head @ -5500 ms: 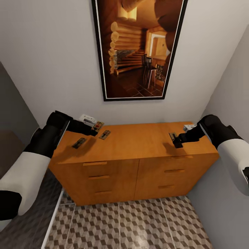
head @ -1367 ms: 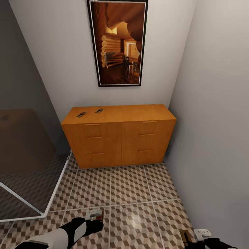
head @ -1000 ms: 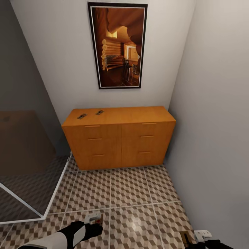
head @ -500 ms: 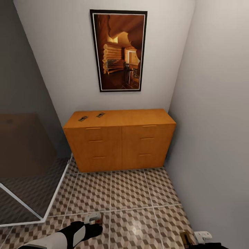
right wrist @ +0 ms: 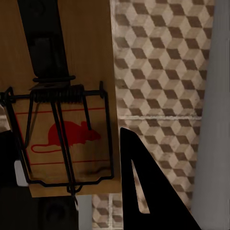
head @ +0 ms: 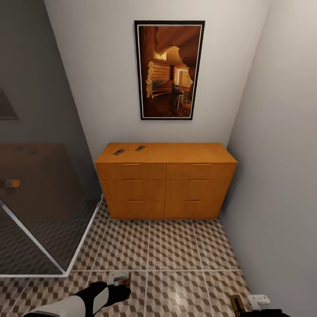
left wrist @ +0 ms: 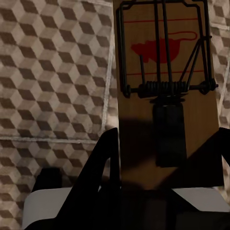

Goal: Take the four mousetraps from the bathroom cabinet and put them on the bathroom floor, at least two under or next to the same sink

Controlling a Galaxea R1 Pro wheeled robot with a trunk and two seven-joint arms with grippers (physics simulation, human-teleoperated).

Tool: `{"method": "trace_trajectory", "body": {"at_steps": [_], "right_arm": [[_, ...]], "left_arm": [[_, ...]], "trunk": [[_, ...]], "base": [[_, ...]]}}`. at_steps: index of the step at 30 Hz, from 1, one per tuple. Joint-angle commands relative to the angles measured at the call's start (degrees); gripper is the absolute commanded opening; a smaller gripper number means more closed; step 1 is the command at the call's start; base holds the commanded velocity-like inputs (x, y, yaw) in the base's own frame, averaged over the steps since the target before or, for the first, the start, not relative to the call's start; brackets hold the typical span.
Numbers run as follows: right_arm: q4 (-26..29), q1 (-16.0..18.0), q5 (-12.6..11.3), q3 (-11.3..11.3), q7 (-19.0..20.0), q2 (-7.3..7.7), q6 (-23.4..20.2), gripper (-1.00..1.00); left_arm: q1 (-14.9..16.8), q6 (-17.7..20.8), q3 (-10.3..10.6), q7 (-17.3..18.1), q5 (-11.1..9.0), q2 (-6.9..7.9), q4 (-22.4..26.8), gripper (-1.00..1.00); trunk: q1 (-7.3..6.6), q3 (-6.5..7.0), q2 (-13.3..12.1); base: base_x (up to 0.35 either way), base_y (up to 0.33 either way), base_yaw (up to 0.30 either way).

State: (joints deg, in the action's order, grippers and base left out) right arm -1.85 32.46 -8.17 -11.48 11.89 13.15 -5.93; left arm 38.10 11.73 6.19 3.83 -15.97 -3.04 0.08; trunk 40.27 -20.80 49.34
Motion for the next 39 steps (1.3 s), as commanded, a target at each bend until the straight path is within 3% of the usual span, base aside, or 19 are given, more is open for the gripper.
{"method": "trace_trajectory", "body": {"at_steps": [1, 8, 16, 39], "right_arm": [[-0.08, 0.06, -0.79, -0.47, 0.23, 0.02, -0.14, -1.0], [-0.08, 0.06, -0.93, -0.41, 0.23, 0.04, -0.14, -1.0], [-0.08, 0.06, -3.44, -0.39, 0.15, -0.02, -0.14, -1.0], [-0.08, 0.06, -3.7, -0.38, 0.15, -0.05, -0.14, -1.0]], "left_arm": [[0.04, 0.23, 0.49, 0.03, -0.52, 0.02, 0.01, -1.0], [0.04, 0.23, 0.49, 0.02, -1.06, 0.15, 0.01, -1.0], [-0.03, 0.23, 0.49, 0.03, -2.0, 0.42, 0.01, -1.0], [-0.04, 0.23, 0.49, 0.03, -2.07, 0.49, 0.01, -1.0]], "trunk": [[0.01, 0.01, 0.05], [0.01, 0.51, 0.05], [0.01, 0.91, 0.05], [0.01, 2.19, 0.05]], "base": [[0.0, 0.0, 0.208], [0.0, 0.0, 0.21], [0.0, 0.0, 0.242], [0.0, 0.0, 0.233]]}}
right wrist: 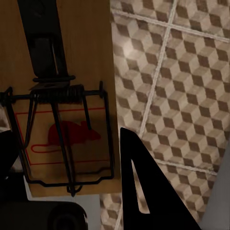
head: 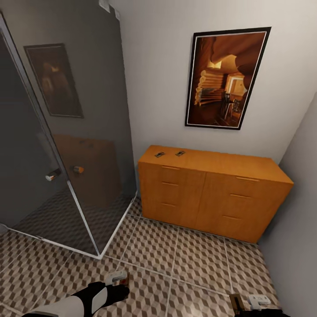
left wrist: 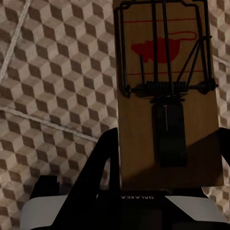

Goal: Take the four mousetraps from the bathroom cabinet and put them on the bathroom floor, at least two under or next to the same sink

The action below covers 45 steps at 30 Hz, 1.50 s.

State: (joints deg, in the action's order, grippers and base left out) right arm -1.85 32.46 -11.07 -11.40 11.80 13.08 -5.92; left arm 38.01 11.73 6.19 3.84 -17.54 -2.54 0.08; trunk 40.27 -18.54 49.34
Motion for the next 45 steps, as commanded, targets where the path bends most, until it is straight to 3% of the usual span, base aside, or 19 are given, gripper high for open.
{"method": "trace_trajectory", "body": {"at_steps": [1, 22, 29, 45], "right_arm": [[-0.08, 0.06, -0.8, -0.47, 0.24, 0.02, -0.13, -1.0], [-0.08, 0.06, -0.8, -0.47, -1.64, -0.16, 0.55, -1.0], [-0.08, 0.06, -0.8, -0.47, -2.87, -1.32, 1.33, -1.0], [-0.1, 0.06, -0.8, -0.47, -4.0, -1.51, 2.08, -1.0]], "left_arm": [[0.05, 0.23, 0.48, 0.03, -0.49, -0.01, 0.01, -1.0], [0.05, 0.23, 0.48, 0.03, -0.51, -0.01, 0.01, -1.0], [0.05, 0.23, 0.48, 0.03, -0.5, -0.01, 0.01, -1.0], [0.05, 0.23, 0.48, 0.03, -0.51, -0.01, 0.01, -1.0]], "trunk": [[0.01, -0.01, 0.05], [0.01, 1.36, 0.05], [0.01, 1.97, 0.05], [0.01, 3.42, 0.05]], "base": [[0.0, 0.0, 0.222], [0.0, 0.0, 0.203], [0.0, 0.0, 0.038], [0.0, 0.0, 0.001]]}}
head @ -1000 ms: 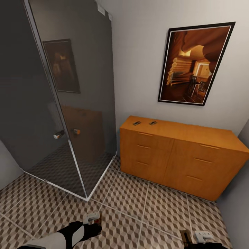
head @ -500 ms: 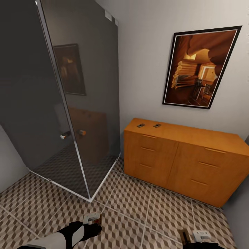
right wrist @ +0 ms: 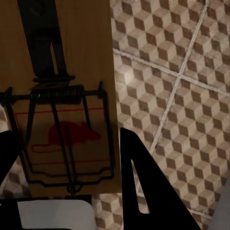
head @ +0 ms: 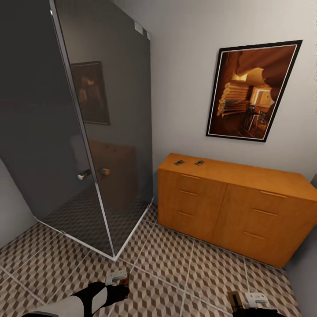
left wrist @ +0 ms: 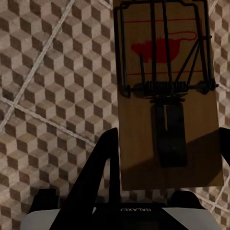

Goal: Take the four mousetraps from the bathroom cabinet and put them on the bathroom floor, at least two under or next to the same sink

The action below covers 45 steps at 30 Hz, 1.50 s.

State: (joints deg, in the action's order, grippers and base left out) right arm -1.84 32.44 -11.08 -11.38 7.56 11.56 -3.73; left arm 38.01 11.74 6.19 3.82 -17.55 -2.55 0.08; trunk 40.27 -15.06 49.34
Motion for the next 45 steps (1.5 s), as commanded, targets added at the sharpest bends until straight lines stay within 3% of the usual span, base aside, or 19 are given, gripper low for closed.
{"method": "trace_trajectory", "body": {"at_steps": [1, 29, 45], "right_arm": [[-0.1, 0.08, -0.79, -0.49, 0.25, 0.02, -0.15, -1.0], [-0.09, -0.01, -0.73, -0.49, 0.41, 0.04, -0.18, -1.0], [-0.09, -0.01, -0.79, -0.49, 0.19, 0.03, 0.12, -1.0]], "left_arm": [[0.04, 0.22, 0.49, 0.04, -0.51, 0.0, 0.01, -1.0], [0.04, 0.22, 0.49, 0.05, -0.51, 0.0, 0.01, -1.0], [0.04, 0.22, 0.49, 0.04, -0.53, 0.0, 0.01, -1.0]], "trunk": [[0.01, 0.01, 0.05], [0.01, 1.83, 0.05], [0.01, 1.86, 0.05]], "base": [[0.0, 0.0, 0.0], [0.0, 0.0, 0.001], [0.0, 0.0, 0.259]]}}
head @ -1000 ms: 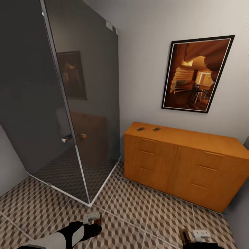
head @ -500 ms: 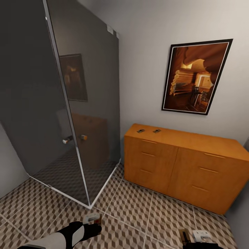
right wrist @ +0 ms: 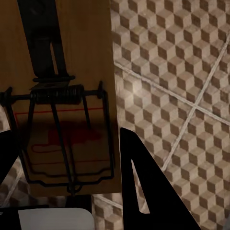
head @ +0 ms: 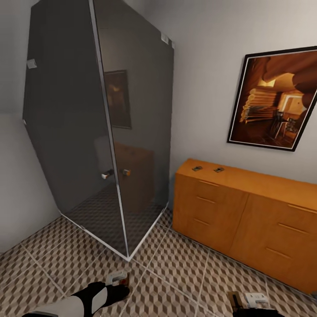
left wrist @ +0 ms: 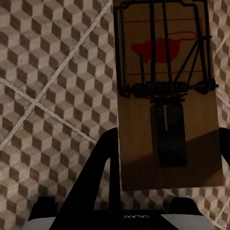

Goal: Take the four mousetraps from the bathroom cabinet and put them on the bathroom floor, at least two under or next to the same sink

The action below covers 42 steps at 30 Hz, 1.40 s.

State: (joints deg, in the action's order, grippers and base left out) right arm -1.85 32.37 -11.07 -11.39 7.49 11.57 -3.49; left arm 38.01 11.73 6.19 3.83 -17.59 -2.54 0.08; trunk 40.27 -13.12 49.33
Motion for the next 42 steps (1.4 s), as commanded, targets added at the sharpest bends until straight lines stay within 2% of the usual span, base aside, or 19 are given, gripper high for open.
{"method": "trace_trajectory", "body": {"at_steps": [1, 42], "right_arm": [[-0.08, 0.06, -0.79, -0.48, 0.25, 0.01, -0.11, -1.0], [-0.11, 0.06, -0.79, -0.48, 0.15, -0.03, -0.1, -1.0]], "left_arm": [[0.05, 0.23, 0.49, 0.03, -0.49, -0.01, 0.01, -1.0], [-0.04, 0.14, 0.49, -0.05, -0.52, -0.01, 0.02, -1.0]], "trunk": [[0.01, -0.08, 0.06], [0.01, 0.06, 0.06]], "base": [[0.0, 0.0, 0.285], [0.0, 0.0, 0.285]]}}
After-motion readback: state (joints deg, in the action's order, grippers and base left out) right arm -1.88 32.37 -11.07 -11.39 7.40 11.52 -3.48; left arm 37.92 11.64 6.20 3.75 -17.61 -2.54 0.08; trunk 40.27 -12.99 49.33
